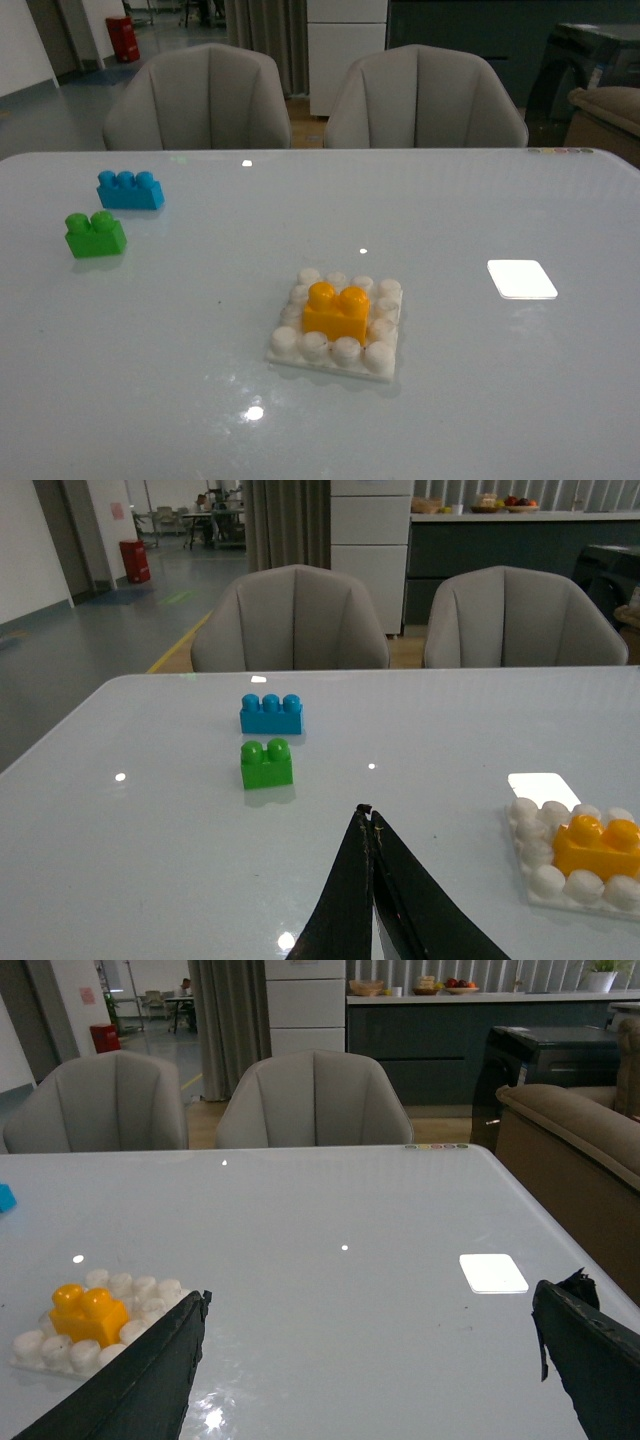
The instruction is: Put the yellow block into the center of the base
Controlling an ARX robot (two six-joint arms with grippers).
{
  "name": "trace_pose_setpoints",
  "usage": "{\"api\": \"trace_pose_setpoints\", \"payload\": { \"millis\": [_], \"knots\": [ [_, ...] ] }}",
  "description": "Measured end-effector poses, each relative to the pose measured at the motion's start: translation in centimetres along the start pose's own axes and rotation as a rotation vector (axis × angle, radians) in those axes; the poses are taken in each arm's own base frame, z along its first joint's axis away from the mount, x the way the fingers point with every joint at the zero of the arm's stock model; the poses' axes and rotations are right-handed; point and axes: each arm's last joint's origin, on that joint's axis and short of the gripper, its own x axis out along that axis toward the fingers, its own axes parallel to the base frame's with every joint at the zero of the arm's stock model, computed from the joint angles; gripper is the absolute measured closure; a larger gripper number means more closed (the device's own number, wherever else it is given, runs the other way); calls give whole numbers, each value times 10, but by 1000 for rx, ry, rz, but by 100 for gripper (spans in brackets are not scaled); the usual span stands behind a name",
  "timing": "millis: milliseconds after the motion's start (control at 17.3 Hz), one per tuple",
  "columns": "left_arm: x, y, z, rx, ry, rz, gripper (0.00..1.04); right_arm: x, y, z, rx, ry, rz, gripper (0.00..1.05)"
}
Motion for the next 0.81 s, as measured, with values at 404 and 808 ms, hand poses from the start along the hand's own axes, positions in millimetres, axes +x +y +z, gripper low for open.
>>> {"api": "trace_pose_setpoints", "payload": {
  "millis": [404,808],
  "knots": [
    [-11,0,1,0,-10,0,103,0,0,0,0,0,0,6],
    [-24,0,-3,0,10,2,103,0,0,0,0,0,0,6]
  ]
}}
